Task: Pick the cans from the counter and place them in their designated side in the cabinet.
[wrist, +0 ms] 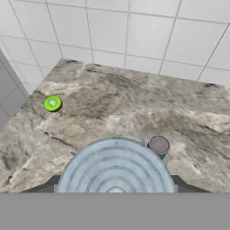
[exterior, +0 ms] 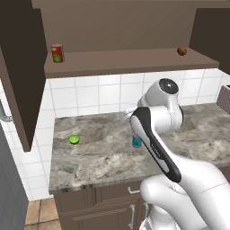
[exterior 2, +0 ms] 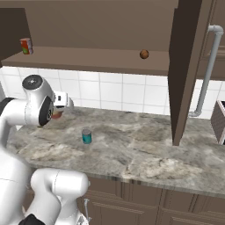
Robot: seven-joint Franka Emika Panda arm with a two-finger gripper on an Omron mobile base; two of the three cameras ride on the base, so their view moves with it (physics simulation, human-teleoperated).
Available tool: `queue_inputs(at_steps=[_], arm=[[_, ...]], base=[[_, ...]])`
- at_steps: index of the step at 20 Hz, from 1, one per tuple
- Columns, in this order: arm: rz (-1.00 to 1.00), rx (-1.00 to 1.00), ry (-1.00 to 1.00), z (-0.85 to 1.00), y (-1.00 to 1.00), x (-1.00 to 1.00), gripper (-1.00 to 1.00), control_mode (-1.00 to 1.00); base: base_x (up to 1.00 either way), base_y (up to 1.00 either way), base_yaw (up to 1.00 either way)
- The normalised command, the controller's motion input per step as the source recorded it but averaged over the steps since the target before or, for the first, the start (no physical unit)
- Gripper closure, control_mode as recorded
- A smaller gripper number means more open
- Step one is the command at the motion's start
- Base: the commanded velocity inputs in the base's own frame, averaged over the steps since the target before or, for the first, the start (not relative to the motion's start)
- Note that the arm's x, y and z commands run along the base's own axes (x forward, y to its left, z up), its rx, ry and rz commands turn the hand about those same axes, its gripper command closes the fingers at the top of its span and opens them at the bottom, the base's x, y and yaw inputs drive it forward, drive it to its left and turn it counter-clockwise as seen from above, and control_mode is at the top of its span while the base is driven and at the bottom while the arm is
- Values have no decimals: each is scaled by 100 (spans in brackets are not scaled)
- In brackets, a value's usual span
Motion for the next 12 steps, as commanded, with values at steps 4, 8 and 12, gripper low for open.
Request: queue_inputs(at_steps=[4,8,12], arm=[[2,0,4,34,8,-7,100,-100],[2,0,2,32,9,-1,100,-100],[2,0,0,31,6,0,100,-100]], base=[[0,0,0],[0,0,0],[0,0,0]])
